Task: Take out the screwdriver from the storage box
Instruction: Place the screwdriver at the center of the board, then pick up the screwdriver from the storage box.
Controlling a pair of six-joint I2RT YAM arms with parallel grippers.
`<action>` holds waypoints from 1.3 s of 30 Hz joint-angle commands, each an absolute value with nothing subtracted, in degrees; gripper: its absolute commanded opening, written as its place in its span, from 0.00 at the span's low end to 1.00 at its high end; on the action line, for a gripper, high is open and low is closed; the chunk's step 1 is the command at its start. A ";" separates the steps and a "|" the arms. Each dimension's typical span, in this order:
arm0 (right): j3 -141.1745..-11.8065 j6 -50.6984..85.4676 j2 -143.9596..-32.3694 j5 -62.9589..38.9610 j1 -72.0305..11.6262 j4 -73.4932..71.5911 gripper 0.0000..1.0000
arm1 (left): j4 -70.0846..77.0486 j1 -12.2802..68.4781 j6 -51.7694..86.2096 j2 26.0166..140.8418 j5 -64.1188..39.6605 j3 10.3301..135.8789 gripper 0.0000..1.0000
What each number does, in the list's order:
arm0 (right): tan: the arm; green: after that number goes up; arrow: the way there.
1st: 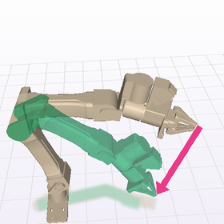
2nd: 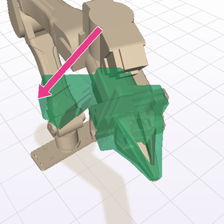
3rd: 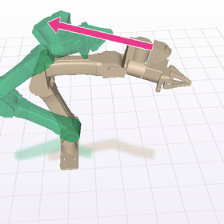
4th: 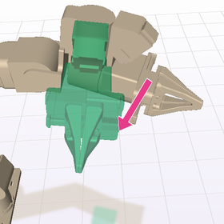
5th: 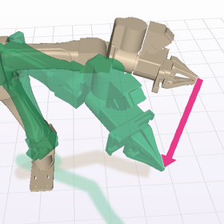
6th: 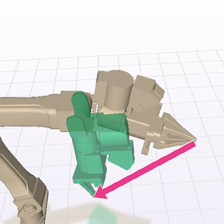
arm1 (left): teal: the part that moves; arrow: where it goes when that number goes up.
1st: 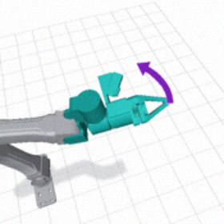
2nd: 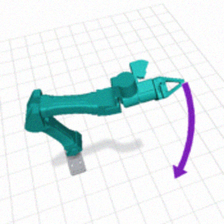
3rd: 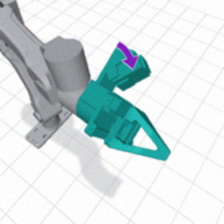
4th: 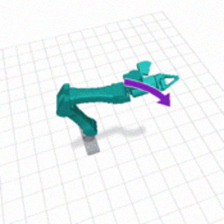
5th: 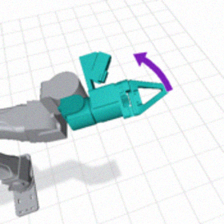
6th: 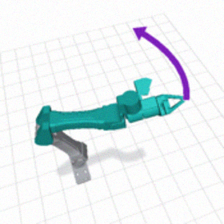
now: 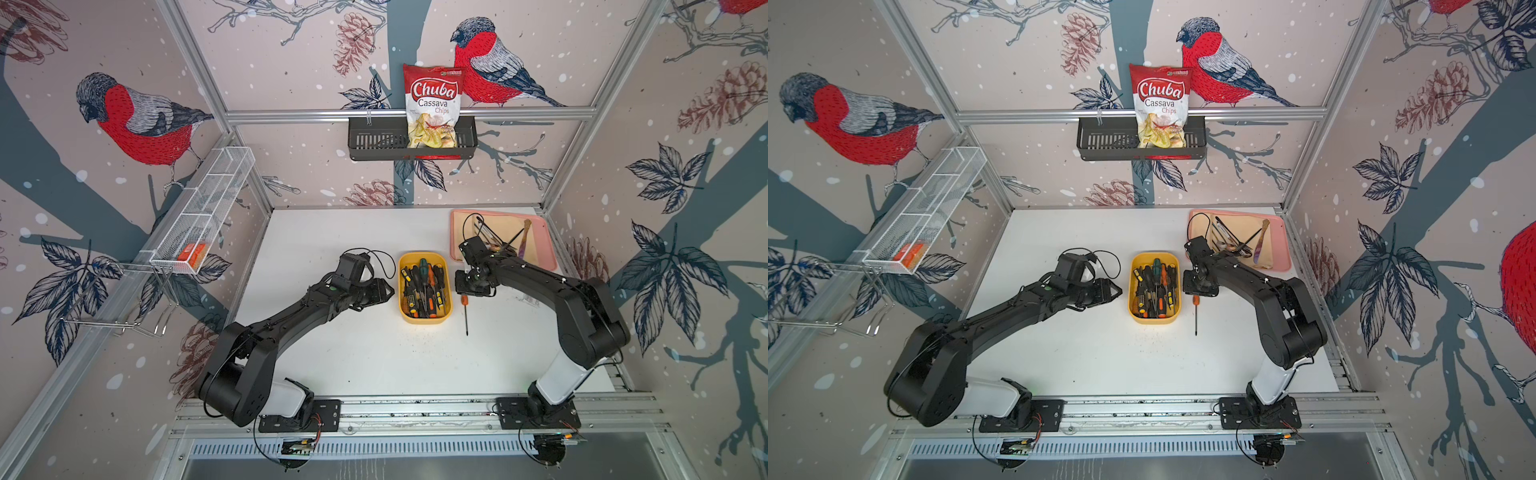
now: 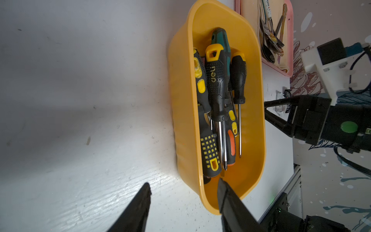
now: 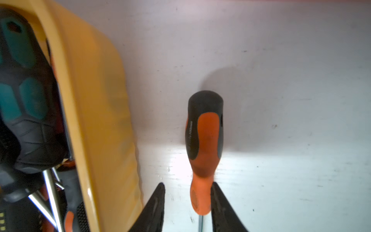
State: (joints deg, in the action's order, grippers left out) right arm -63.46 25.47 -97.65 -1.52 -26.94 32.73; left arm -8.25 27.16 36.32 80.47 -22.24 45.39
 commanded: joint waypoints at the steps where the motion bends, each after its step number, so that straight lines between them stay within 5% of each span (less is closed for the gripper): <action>1: -63.65 26.97 -96.15 -0.52 -27.29 33.88 0.39 | -10.64 27.42 35.21 80.02 -21.54 46.46 0.56; 21: -61.17 29.52 -80.95 -7.97 -30.01 31.86 0.35 | -22.55 34.23 44.64 82.70 -8.15 59.10 0.49; 39: -51.45 28.15 -69.24 -12.79 -30.27 29.38 0.37 | -32.17 45.52 53.20 106.01 4.68 82.02 0.47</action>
State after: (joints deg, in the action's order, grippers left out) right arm -51.90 29.65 -69.67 -11.97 -30.33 31.31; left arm -29.19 45.10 52.51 103.83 1.85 79.31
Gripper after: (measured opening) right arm 0.372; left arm 0.468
